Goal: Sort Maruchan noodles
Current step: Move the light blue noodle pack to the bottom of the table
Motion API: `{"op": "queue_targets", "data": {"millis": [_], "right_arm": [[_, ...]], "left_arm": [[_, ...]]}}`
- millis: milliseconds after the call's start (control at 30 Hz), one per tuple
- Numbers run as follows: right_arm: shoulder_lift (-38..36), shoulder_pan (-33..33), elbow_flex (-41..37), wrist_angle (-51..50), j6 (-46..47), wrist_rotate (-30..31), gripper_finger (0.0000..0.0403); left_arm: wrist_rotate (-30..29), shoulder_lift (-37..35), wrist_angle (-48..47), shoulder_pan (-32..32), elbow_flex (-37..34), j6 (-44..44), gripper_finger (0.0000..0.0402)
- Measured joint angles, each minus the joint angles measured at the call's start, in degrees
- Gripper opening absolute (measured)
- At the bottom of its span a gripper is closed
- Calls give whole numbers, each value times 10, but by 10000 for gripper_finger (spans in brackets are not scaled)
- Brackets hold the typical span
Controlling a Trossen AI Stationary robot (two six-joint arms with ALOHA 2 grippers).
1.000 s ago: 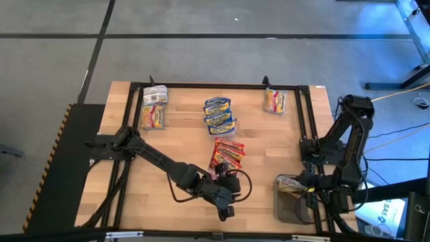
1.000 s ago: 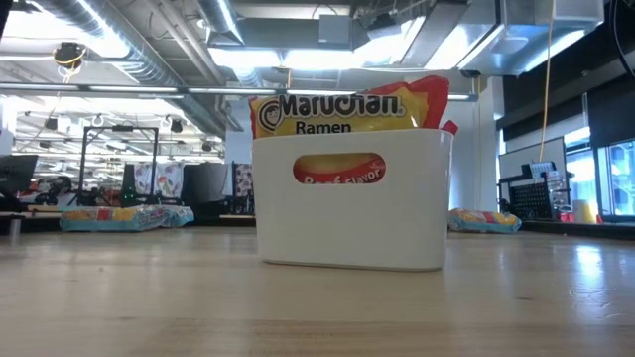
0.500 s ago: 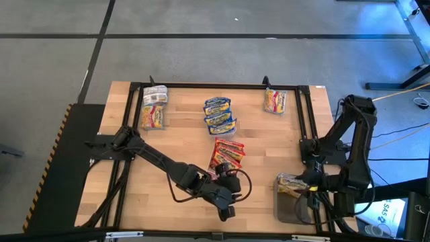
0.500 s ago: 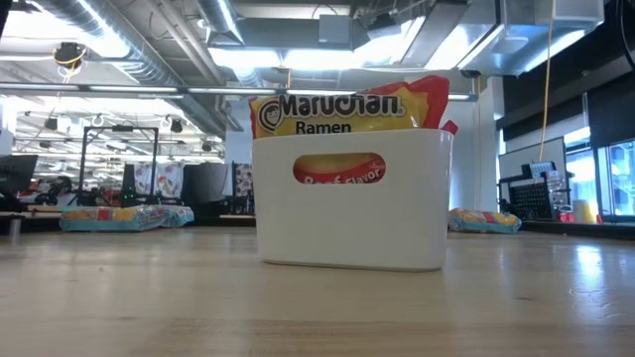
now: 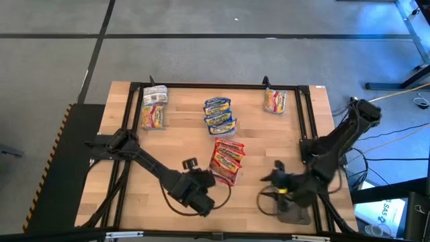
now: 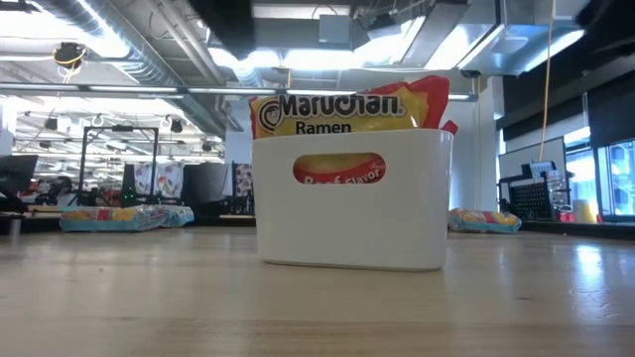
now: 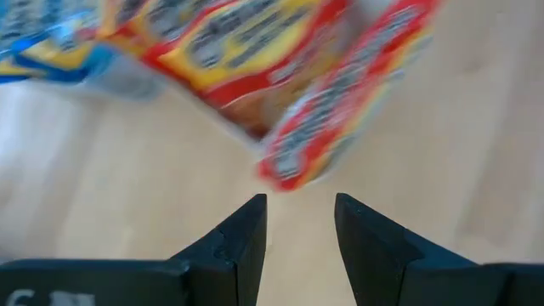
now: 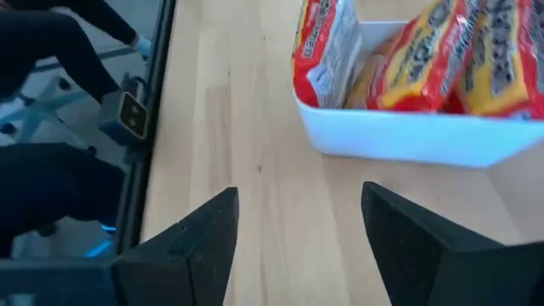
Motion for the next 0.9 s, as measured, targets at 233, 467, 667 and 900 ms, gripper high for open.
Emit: {"op": "queue_targets", "data": {"millis": [233,467,667,900], "right_arm": [[38,-79,0,41,-92,-46,225],[68,-122,0,43,-129,-47,225],[72,-153,0,45,-158,-65,225],[72,-158,0,45,-167,-40,225]], "left_arm": [[-52,-57,-119,21,-23,-13,126],[-58,-246,-66,95,-251,-21,107],[-21,-402,22,215,-443,-28,107],[39,-439,36,407,-559,48,107]]}}
